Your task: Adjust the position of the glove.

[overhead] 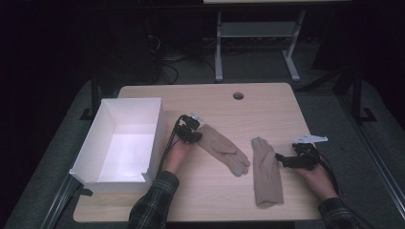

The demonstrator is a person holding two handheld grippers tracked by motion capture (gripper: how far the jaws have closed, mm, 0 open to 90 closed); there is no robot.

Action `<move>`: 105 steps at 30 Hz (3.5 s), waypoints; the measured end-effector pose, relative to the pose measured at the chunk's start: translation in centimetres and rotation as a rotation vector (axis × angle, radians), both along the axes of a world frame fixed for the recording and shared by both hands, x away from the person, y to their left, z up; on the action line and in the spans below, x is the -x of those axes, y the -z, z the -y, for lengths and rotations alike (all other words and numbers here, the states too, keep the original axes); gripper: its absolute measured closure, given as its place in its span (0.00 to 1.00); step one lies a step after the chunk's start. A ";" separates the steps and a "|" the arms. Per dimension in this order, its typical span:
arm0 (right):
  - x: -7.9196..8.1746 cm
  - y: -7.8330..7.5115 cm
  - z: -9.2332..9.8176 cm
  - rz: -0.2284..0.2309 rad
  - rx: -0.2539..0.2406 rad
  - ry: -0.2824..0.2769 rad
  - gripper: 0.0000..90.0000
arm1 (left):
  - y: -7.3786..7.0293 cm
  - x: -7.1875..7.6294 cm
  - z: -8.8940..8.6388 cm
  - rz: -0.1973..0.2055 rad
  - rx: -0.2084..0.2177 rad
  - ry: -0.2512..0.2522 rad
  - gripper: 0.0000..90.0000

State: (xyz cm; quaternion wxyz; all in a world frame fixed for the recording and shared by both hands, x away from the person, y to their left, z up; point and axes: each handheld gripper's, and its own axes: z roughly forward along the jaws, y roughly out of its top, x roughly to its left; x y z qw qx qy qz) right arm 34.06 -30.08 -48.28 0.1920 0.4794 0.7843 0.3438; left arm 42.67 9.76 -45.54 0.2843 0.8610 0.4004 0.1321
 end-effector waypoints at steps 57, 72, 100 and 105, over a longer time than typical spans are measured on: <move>0.1 0.0 -0.1 0.000 0.000 0.000 0.18 | -2.6 14.4 0.5 -0.038 0.068 0.253 1.00; 0.1 0.0 -0.1 0.001 0.000 -0.001 0.18 | -2.8 11.0 8.0 -0.022 0.095 0.422 1.00; 0.1 0.0 -0.1 0.000 0.000 0.000 0.18 | -0.4 7.5 10.1 -0.010 0.020 0.372 1.00; 0.1 0.0 -0.1 0.000 0.000 -0.001 0.18 | -0.4 5.9 9.4 0.003 0.011 0.322 1.00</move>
